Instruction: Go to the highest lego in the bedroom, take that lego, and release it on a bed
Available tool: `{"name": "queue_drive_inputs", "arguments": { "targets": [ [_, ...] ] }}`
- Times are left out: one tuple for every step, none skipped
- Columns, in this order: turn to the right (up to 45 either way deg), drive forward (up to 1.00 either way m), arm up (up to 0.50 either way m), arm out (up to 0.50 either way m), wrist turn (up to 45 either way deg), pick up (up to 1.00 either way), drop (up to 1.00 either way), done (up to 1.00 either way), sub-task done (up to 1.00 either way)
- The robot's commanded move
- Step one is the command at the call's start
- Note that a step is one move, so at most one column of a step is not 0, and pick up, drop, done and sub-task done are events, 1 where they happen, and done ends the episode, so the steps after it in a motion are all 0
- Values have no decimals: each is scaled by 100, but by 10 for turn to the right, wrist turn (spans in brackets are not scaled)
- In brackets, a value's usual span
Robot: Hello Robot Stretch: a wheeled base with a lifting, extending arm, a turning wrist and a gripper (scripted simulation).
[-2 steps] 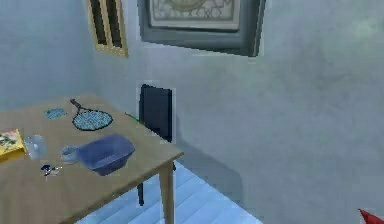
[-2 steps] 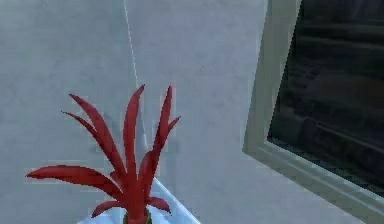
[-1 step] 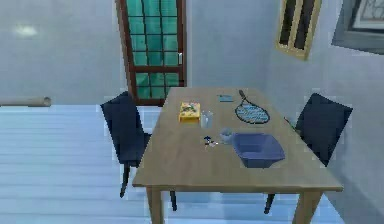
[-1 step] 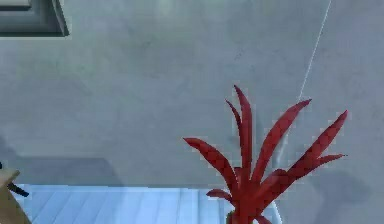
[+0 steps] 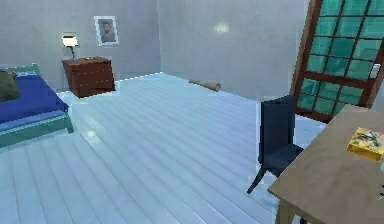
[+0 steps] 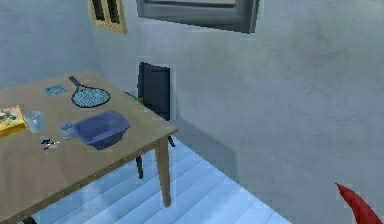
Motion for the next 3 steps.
{"name": "queue_drive_inputs", "arguments": {
  "targets": [
    [-30,0,0,0,0,0,0,0,0],
    [0,25,0,0,0,0,0,0,0],
    [-300,0,0,0,0,0,0,0,0]
  ]
}}
